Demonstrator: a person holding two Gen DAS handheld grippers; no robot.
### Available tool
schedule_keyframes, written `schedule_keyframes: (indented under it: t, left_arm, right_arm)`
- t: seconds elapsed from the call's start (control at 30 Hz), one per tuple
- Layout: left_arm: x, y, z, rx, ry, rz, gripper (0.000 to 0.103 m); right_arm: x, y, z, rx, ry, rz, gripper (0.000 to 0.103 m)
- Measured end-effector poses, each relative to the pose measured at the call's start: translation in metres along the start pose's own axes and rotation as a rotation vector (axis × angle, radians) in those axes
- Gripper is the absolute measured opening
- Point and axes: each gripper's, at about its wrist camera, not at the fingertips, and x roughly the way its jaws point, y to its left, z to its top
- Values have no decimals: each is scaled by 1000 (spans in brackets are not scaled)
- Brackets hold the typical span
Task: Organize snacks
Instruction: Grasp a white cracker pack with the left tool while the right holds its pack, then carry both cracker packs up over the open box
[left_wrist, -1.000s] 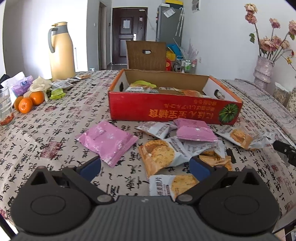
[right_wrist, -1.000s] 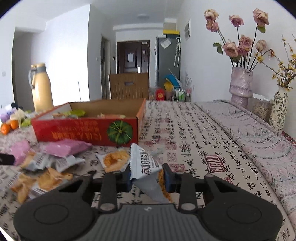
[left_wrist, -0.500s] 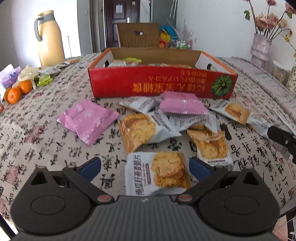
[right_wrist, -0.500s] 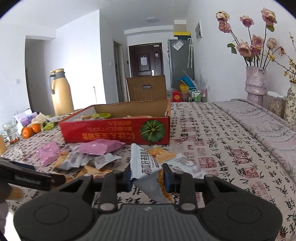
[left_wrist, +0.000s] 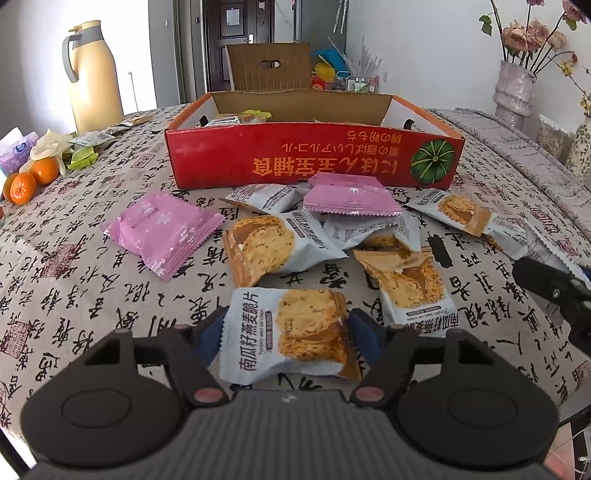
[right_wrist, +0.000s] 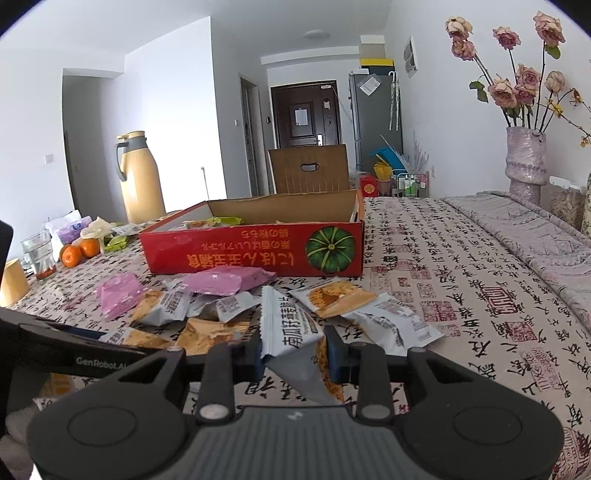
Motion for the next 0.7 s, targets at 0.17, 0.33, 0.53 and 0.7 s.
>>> schedule_keyframes:
  t: [0.17,0.33,0.53,0.7]
  left_arm:
    - [-4,2,-1,-5,-5,-13,57]
    - [-11,4,-2,-6,-22,-20,51]
    - [-18,5,-1,3,-48,-21,50]
    - [-31,7,2,12,-95,-27,50]
  right_arm:
    - [-1,6,-1,-9,4,12,30]
    - [-2,9,-2,-14,7,13,30]
    - [-5,12,0,-20,4,10,30]
    - [-7,14,3,-25,-3,6,30]
